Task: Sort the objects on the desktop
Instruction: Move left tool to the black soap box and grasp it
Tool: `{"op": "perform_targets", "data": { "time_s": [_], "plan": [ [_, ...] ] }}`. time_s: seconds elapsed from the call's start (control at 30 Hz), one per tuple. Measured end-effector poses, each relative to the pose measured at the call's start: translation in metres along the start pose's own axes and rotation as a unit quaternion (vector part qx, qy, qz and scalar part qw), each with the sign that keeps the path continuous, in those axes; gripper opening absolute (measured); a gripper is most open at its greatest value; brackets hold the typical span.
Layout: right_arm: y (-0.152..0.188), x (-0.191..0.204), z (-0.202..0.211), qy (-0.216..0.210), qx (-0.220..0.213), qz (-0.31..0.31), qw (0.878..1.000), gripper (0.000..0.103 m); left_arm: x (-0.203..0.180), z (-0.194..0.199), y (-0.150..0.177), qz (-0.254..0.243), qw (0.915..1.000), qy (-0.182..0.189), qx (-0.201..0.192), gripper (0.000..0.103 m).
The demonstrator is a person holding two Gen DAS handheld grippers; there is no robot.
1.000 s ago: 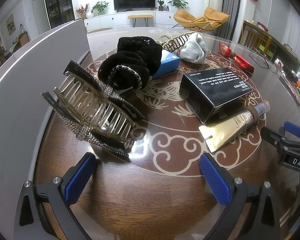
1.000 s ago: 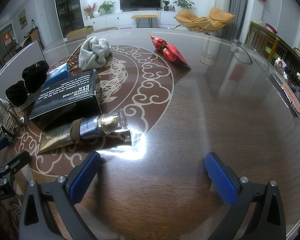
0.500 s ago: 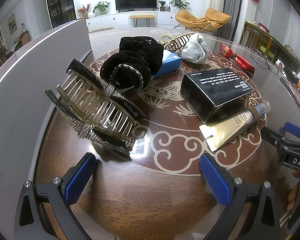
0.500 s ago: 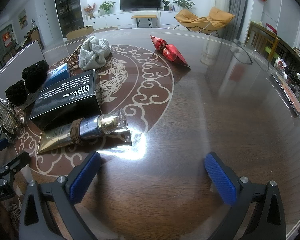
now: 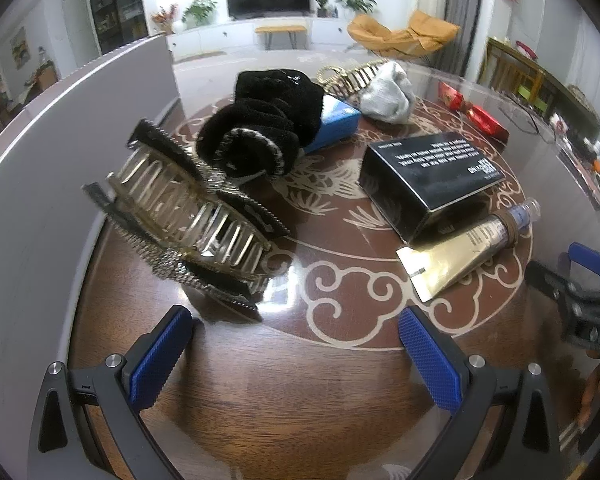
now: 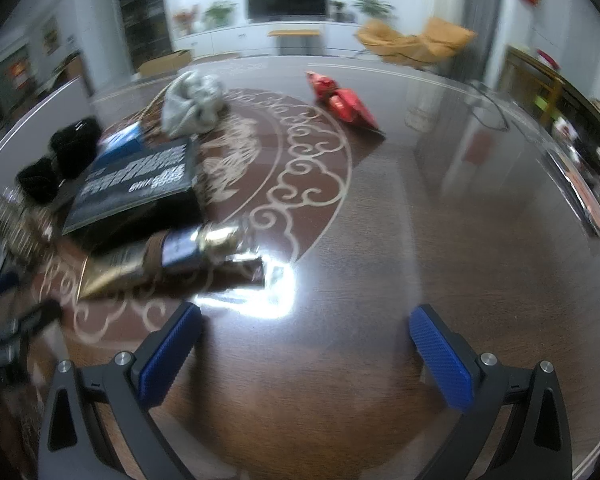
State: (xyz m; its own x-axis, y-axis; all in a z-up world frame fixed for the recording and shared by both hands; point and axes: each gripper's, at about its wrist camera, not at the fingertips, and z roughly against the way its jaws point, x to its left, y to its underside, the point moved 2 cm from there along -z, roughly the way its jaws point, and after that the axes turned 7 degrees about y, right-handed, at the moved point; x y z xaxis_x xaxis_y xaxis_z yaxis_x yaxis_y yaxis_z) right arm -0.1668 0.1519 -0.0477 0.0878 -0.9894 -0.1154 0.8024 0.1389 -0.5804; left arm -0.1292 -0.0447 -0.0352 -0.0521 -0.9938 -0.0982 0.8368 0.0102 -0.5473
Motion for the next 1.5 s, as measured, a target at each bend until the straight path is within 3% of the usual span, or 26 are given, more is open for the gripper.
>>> {"op": "perform_targets", "data": {
  "time_s": [0.1,0.27,0.43,0.57,0.7,0.87,1.1,1.33,1.5],
  "plan": [
    [0.009,-0.006,0.006,-0.014,-0.003,0.019,1.000,0.103,-0.009,-0.002,-0.005,-0.017,0.9995,0.019,0.020,0.103],
    [0.012,-0.009,0.008,-0.011,-0.003,0.016,1.000,0.103,-0.037,0.014,-0.023,-0.035,0.9973,0.061,-0.023,0.103],
    [0.012,-0.009,0.008,-0.011,-0.003,0.016,1.000,0.103,-0.076,0.010,-0.054,-0.113,0.9911,0.053,-0.045,0.103],
    [0.012,-0.009,0.008,-0.011,-0.003,0.016,1.000,0.103,-0.086,-0.011,-0.071,-0.159,0.9856,0.044,-0.035,0.103],
    [0.012,-0.009,0.008,-0.011,-0.003,0.016,1.000,0.103,-0.083,-0.029,-0.082,-0.160,0.9853,0.058,-0.013,0.103],
    [0.012,-0.009,0.008,-0.011,-0.003,0.016,1.000,0.103,-0.073,-0.038,-0.087,-0.128,0.9889,0.077,0.003,0.103],
    [0.012,-0.009,0.008,-0.011,-0.003,0.016,1.000,0.103,-0.079,-0.049,-0.077,-0.153,0.9871,0.043,0.016,0.103],
    [0.012,-0.009,0.008,-0.011,-0.003,0.017,1.000,0.103,-0.075,-0.044,-0.076,-0.144,0.9873,0.065,0.016,0.069],
    [0.012,-0.009,0.008,-0.011,-0.003,0.016,1.000,0.103,-0.071,-0.038,-0.072,-0.138,0.9880,0.067,0.014,0.061]
  ]
}}
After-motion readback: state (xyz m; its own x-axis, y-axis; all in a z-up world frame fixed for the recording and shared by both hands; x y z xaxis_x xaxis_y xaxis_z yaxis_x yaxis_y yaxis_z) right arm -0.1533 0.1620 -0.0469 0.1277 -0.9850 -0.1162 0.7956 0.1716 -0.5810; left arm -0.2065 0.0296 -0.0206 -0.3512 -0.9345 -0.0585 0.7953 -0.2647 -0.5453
